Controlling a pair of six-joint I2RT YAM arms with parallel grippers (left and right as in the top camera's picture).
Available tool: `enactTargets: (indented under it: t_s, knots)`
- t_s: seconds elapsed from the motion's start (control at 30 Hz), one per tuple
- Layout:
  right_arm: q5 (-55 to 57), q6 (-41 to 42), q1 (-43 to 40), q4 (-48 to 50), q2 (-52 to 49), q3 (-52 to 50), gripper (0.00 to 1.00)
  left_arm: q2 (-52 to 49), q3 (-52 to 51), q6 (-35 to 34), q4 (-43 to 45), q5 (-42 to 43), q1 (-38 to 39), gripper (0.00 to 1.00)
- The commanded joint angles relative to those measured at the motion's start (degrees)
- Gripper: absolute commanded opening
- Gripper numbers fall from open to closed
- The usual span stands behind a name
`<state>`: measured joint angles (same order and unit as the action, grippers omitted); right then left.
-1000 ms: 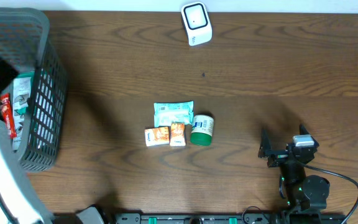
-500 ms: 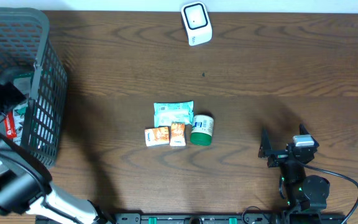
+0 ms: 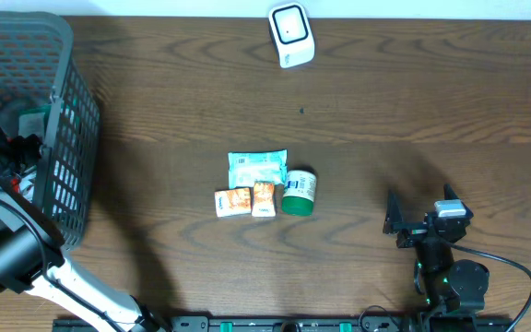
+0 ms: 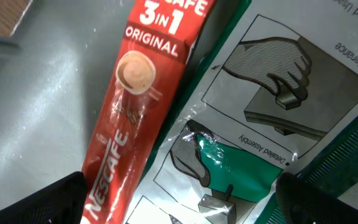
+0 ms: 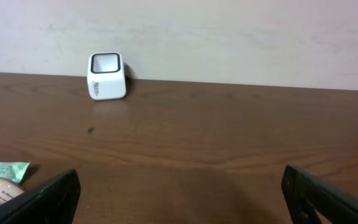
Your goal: Scan the item barcode
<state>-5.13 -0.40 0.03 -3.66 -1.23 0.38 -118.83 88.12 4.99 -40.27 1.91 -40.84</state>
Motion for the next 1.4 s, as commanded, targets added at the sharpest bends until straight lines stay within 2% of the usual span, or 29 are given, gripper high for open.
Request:
enactTargets:
  t_s: [0.0, 0.13, 0.27, 0.37, 0.43, 0.63, 1.0, 1.17, 1.27, 1.33, 1.37]
  knots:
    - [0.15, 0.79, -0.31, -0.22, 0.11, -0.07, 0.99, -3.52, -0.13, 1.22, 0.13, 3.65, -0.28, 0.98]
    - [0.15, 0.79, -0.31, -0.22, 0.11, -0.07, 0.99, -3.54, -0.26, 1.22, -0.13, 14.95, -0.15, 0.88]
    - [0.15, 0.79, -0.31, -0.22, 0.11, -0.07, 0.99, -3.54, -0.90, 1.27, -0.15, 20.28, 0.24, 0.84]
    - [0.15, 0.79, -0.31, -0.24, 0.11, -0.07, 0.99, -3.54, -1.62, 1.46, -0.15, 22.10, 0.59, 0.81]
    - [0.15, 0.79, -0.31, -0.22, 0.11, -0.07, 0.99, -3.54, -2.01, 2.73, -0.20, 23.04, 0.87, 0.74]
    - [0.15, 0.79, -0.31, -0.22, 0.11, -0.07, 0.99, -3.56, -2.38, 3.17, -0.46, 23.19, 1.68, 0.68]
    - [0.15, 0.79, -0.31, -0.22, 0.11, -0.07, 0.99, -3.61, -2.49, 5.51, -3.06, 23.19, 4.87, 0.66]
    - [0.15, 0.79, -0.31, -0.22, 0.11, -0.07, 0.99, -3.63, -2.78, 5.77, -3.37, 23.19, 6.88, 0.51]
    - [0.15, 0.79, -0.31, -0.24, 0.11, -0.07, 0.99, -3.63, -2.82, 6.36, -3.37, 23.21, 7.85, 0.35]
    - [0.15, 0.79, -0.31, -0.24, 0.11, -0.07, 0.99, -3.63, -2.82, 7.63, -3.37, 23.71, 8.20, 0.20]
    - [0.15, 0.79, -0.31, -0.22, 0.11, -0.07, 0.99, -3.63, -2.82, 8.55, -3.37, 24.94, 8.20, 0.08]
